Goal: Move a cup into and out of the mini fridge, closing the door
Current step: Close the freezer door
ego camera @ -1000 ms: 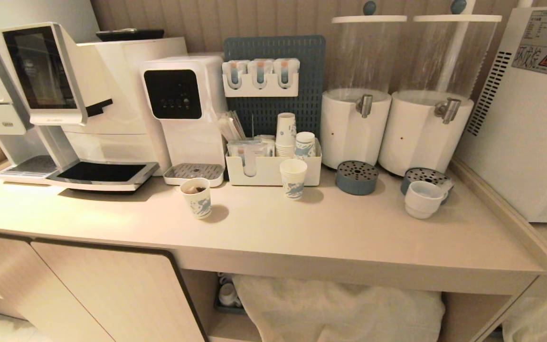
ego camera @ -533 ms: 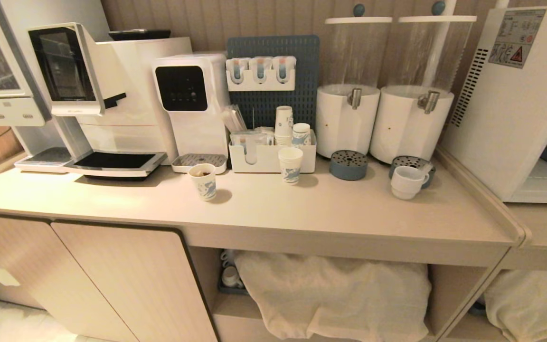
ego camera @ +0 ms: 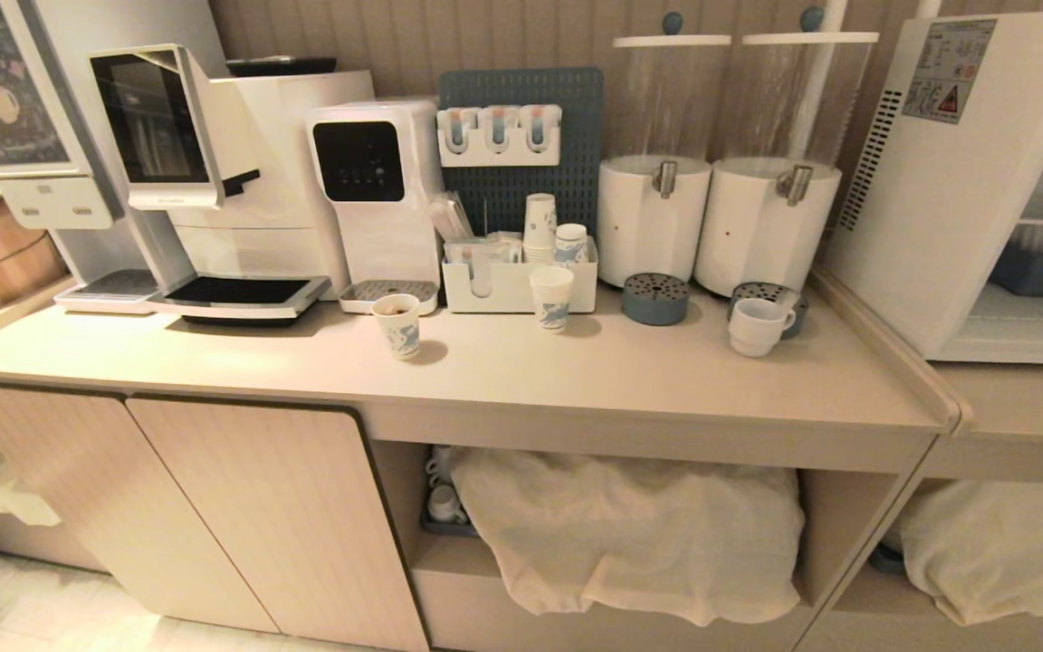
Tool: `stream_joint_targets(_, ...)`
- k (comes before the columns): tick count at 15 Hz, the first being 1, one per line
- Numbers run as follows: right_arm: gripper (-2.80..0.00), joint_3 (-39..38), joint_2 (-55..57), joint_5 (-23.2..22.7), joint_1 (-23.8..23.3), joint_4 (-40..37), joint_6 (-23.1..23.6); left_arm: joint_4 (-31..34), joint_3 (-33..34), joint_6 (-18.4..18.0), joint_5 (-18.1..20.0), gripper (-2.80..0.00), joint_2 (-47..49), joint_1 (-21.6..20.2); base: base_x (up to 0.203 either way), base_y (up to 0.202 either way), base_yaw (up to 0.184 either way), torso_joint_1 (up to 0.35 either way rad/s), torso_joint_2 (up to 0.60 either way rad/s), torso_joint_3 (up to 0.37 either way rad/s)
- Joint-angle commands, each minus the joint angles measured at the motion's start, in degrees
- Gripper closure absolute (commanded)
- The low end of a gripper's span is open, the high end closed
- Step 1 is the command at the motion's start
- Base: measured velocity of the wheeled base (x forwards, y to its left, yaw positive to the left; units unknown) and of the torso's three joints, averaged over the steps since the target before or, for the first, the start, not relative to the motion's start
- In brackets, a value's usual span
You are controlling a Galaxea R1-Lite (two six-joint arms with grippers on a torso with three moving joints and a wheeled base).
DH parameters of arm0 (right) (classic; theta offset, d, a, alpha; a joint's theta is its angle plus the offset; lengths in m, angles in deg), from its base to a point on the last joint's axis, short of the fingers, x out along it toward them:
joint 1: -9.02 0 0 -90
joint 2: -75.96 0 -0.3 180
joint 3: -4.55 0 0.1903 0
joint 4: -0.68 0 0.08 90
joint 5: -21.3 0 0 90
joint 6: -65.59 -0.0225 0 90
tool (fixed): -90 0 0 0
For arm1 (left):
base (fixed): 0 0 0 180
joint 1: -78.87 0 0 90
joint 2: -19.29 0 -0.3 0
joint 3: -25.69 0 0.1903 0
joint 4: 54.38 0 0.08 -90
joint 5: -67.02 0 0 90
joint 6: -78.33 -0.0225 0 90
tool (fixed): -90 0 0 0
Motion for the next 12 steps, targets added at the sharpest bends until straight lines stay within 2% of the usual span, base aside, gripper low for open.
stream_joint_targets(1, 0.00, -0.7, 0.0, 0.0, 0.0, 0.0, 0.1, 0.0, 0.0, 0.0, 0.0, 0.00, 0.1, 0.0, 0.000, 0.000, 0.000, 0.000, 0.00, 0.000)
stream_joint_targets(4, 0.00, -0.6, 0.0, 0.0, 0.0, -0.2, 0.1, 0.0, 0.0, 0.0, 0.0, 0.00, 0.0, 0.0, 0.001, -0.059, 0.012, 0.000, 0.00, 0.001)
stream_joint_targets(12, 0.00, -0.4, 0.0, 0.0, 0.0, -0.9, 0.2, 0.0, 0.0, 0.0, 0.0, 0.00, 0.0, 0.0, 0.000, -0.194, -0.001, 0.003, 0.00, 0.003)
